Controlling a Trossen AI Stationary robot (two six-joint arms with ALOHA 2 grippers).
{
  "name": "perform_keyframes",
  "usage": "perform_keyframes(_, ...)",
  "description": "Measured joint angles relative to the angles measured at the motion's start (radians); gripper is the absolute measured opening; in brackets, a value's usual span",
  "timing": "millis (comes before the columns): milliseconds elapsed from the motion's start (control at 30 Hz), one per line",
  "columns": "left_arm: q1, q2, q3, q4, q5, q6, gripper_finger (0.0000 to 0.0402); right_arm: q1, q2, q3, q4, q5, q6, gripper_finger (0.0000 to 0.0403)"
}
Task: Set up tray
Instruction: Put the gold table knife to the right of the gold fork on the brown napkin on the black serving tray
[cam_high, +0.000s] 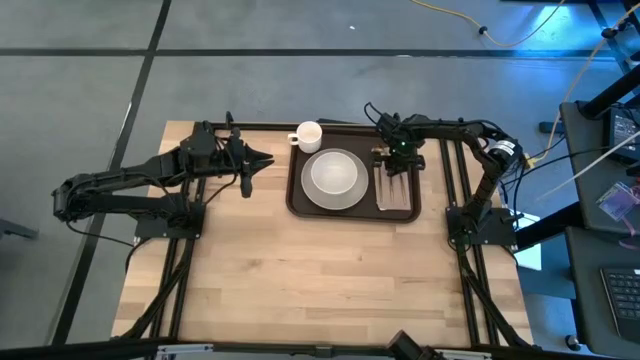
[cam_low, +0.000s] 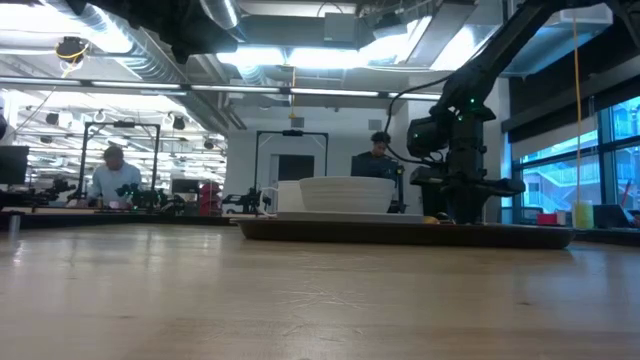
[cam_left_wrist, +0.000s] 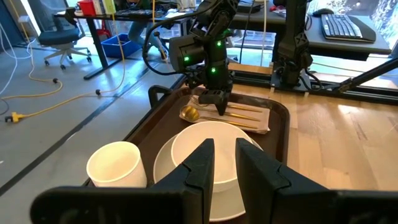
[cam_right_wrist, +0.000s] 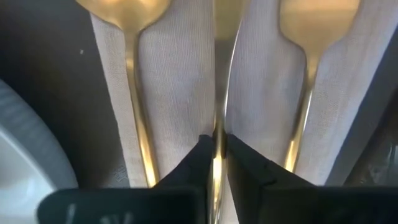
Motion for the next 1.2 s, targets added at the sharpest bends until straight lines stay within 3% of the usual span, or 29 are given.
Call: perform_keyframes(1200,0.0,0.0,0.0,0.0,0.004,-0.038,0.0059,0.016,0.0,0.0,-0.052,0.015,0.085,0.0053)
